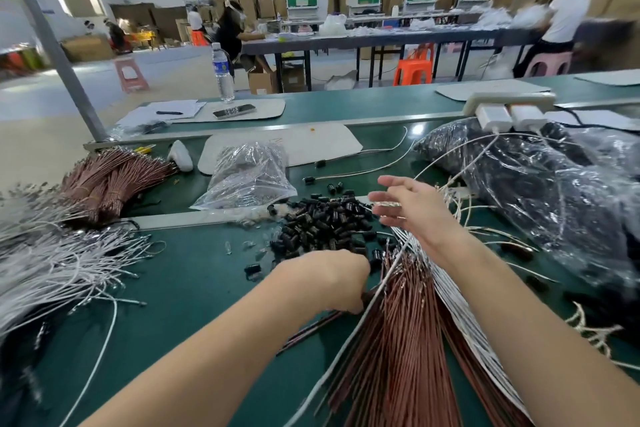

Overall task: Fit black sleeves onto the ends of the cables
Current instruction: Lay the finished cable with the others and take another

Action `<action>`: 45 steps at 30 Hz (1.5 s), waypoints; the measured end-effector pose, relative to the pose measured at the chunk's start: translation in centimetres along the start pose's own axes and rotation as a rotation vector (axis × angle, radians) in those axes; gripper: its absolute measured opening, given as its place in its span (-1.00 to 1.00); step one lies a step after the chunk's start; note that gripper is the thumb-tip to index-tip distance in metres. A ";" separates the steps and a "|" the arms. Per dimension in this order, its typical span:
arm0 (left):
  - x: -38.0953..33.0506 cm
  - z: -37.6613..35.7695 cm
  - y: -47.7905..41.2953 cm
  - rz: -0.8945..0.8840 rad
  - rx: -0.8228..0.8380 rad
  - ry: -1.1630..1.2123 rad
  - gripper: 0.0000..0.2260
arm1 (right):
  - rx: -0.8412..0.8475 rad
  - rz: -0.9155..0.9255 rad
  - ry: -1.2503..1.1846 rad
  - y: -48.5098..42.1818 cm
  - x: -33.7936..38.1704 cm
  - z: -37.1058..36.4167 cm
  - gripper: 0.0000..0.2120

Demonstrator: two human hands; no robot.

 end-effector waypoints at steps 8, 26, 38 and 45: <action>1.1 0.1 1.9 0.009 -0.001 0.072 -0.80 | 0.002 0.054 0.049 1.1 -0.4 -1.0 -0.76; 17.3 2.6 8.5 0.307 -1.012 1.163 -0.87 | 0.279 0.279 0.868 4.0 -2.8 -7.7 -0.78; 17.7 -9.4 5.6 0.178 -1.159 2.320 -0.90 | 0.271 0.320 1.198 4.1 -5.4 -10.2 -0.76; 17.7 -9.1 5.7 0.186 -1.119 2.233 -0.89 | 0.206 0.424 0.981 4.4 -5.8 -9.7 -0.92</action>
Point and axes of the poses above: each hand's wrist, its own y-axis away from the middle knuckle, its own z-axis out of the back of the hand, x = y × z, the point moved 6 cm from there along -y, towards the middle knuckle, and after that the axes turned 7 degrees about -y, right-handed, at the moved point
